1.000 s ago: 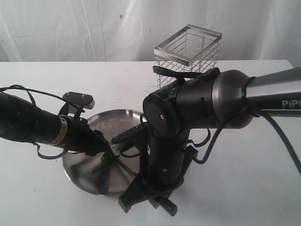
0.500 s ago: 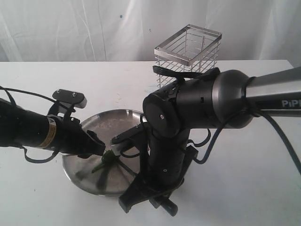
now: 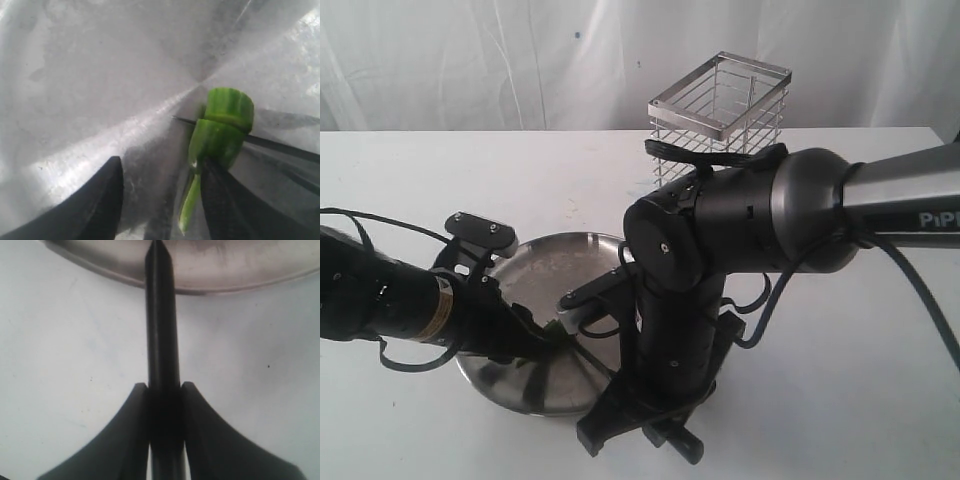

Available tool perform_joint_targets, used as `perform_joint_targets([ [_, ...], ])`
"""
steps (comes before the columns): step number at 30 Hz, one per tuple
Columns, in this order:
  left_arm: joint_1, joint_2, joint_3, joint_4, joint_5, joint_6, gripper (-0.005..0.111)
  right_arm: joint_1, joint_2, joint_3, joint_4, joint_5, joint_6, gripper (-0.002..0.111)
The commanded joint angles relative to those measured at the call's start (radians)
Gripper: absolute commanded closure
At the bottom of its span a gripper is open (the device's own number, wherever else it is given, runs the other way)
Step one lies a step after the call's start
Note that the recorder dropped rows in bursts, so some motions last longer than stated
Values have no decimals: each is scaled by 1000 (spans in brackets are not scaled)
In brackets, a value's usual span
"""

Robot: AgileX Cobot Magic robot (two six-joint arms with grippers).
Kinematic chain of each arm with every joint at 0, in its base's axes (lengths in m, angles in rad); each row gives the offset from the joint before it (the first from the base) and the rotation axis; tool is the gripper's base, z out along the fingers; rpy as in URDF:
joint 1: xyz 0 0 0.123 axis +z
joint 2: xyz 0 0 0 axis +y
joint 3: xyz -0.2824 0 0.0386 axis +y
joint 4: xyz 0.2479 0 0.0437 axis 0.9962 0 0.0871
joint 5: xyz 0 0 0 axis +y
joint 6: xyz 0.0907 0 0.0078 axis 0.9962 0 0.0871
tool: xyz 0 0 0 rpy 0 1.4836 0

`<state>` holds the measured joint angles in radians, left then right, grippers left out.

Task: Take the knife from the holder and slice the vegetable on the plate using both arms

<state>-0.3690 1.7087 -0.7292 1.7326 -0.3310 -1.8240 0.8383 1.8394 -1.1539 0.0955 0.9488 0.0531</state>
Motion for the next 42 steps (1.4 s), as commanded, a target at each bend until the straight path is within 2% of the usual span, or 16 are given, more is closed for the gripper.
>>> perform_joint_targets([
  [1,-5,26,-5,12,28,1,55,-2,0,-1,-11,61,3,108],
  [7,-5,28,-17,12,26,1,55,-2,0,-1,-27,132,3,108],
  [18,-5,28,-18,12,37,-1,55,-2,0,-3,-29,117,14,108],
  [23,-5,28,-18,12,37,-3,55,-2,0,-3,-84,56,86,108],
  [34,-5,26,-18,12,29,-3,55,-2,-11,-37,-277,50,236,108],
  [42,-3,-52,-18,12,52,-7,55,-2,-66,-44,-155,2,216,108],
])
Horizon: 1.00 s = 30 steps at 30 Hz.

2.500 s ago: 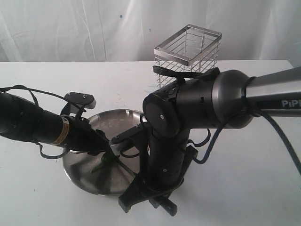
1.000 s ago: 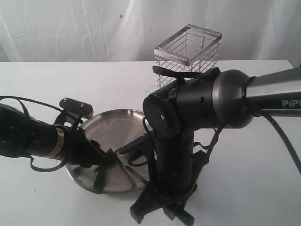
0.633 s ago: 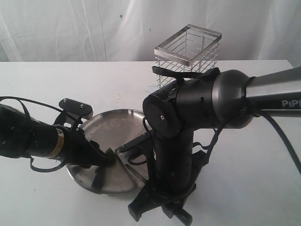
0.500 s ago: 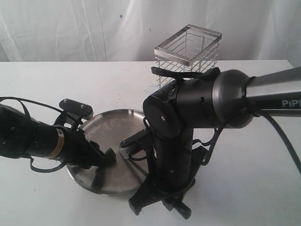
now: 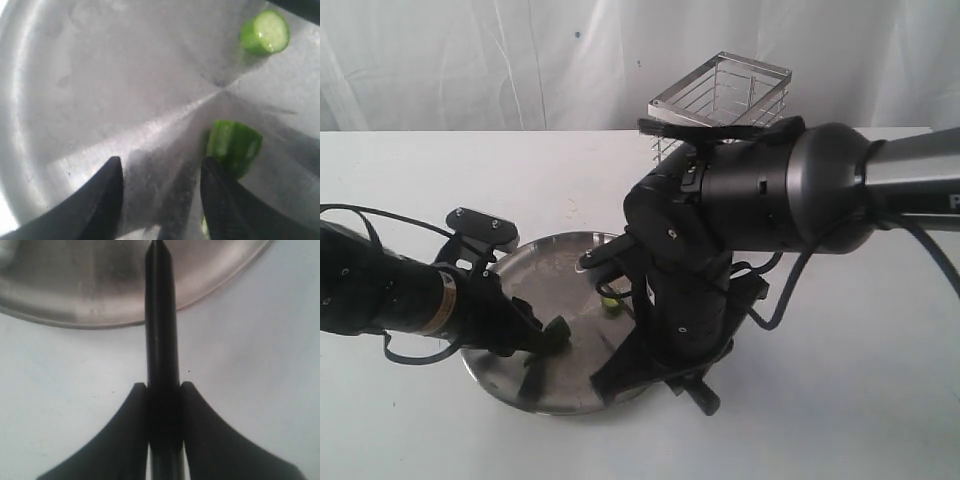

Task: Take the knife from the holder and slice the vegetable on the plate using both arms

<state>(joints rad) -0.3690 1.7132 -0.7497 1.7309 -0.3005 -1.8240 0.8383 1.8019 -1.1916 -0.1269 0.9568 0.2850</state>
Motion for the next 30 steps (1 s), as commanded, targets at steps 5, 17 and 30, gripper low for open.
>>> perform_joint_targets([
  [5,-2,-131,3,13,44,-7,55,26,-31,-6,194,-23,-80,108],
  [17,-2,-195,31,13,127,-22,55,71,5,-6,229,-54,-76,108],
  [30,-2,-195,31,13,126,-30,55,80,39,-6,202,-101,-52,108],
])
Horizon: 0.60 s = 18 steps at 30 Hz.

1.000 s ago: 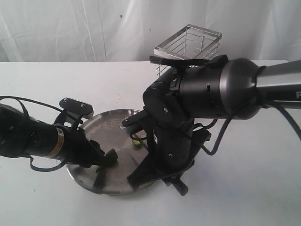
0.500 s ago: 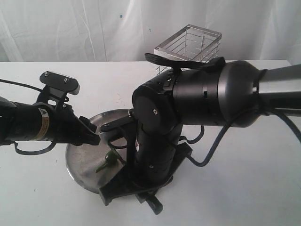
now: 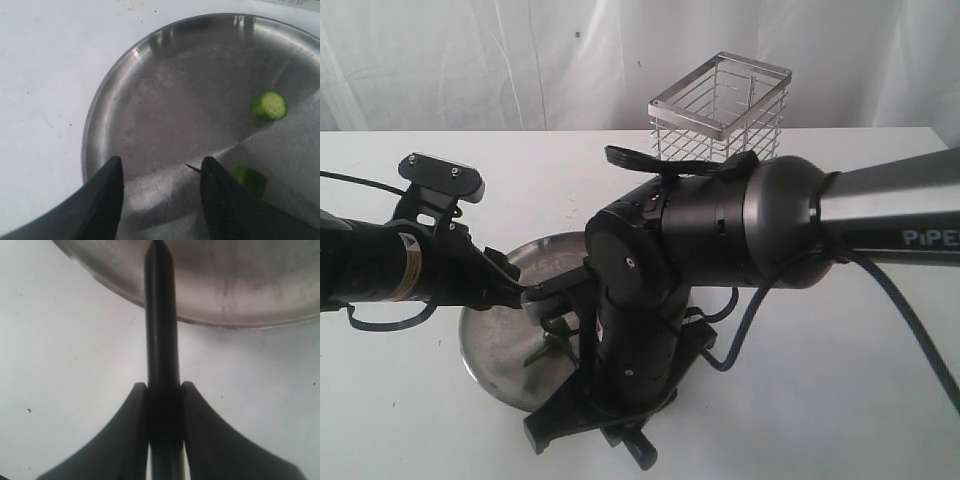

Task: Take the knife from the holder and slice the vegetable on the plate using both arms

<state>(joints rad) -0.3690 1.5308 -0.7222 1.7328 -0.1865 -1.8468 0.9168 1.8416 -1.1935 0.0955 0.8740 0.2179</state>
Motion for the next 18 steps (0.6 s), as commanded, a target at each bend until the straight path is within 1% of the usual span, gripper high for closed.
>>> perform_joint_targets([
  [1,-2,-13,4,12,12,-7,55,2,-1,-4,-25,-19,20,108],
  [6,-2,-13,4,12,12,-9,55,2,-1,-4,-29,-19,24,108],
  [9,-2,-13,4,12,4,-10,55,2,0,-4,-55,-26,62,108],
  [18,-2,-13,4,12,-2,-12,55,2,7,-4,-46,-41,69,108],
])
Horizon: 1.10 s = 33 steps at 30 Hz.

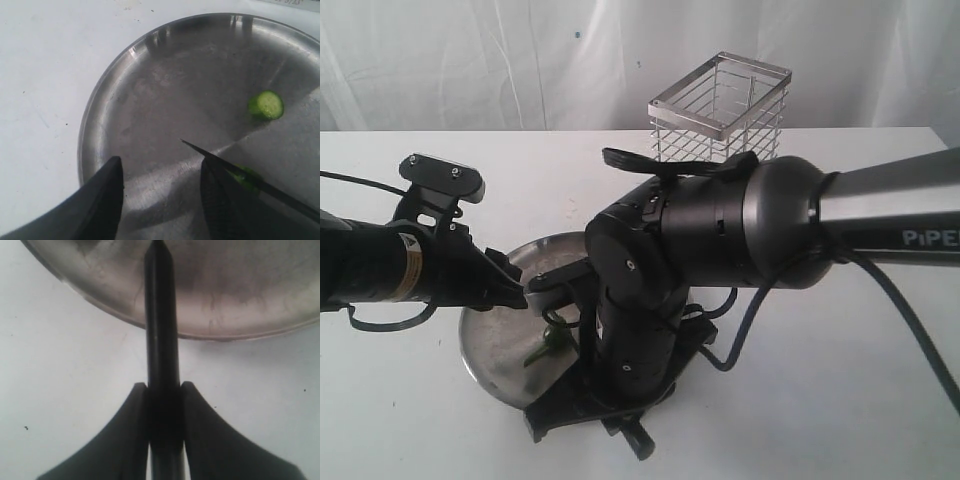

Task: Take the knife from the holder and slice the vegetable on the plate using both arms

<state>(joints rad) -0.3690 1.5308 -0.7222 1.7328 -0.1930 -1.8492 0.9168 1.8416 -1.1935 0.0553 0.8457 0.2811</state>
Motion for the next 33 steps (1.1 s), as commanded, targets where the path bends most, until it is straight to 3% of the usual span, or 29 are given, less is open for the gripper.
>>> perform_joint_targets([
  [1,-2,-13,4,12,4,-9,55,2,15,-4,-5,-13,6,108],
  [14,-2,-13,4,12,-18,-20,58,2,47,-4,0,-8,6,108],
  [18,-2,-1,-1,-45,-46,13,100,2,47,-4,0,-4,4,108],
  [19,-2,6,-3,-49,-48,32,107,2,47,-4,0,-4,4,108],
  [21,4,28,-27,-33,-138,58,107,2,47,-4,0,1,2,108],
  [24,75,52,-61,-12,-254,52,107,2,47,-4,0,5,0,108],
  [29,211,56,-63,-1,-301,44,107,2,47,-4,0,5,-7,108],
  [31,261,56,-79,-7,-381,44,107,2,47,-4,0,5,-7,108],
  [33,268,56,-85,-19,-398,32,107,2,47,-4,0,7,-13,108],
])
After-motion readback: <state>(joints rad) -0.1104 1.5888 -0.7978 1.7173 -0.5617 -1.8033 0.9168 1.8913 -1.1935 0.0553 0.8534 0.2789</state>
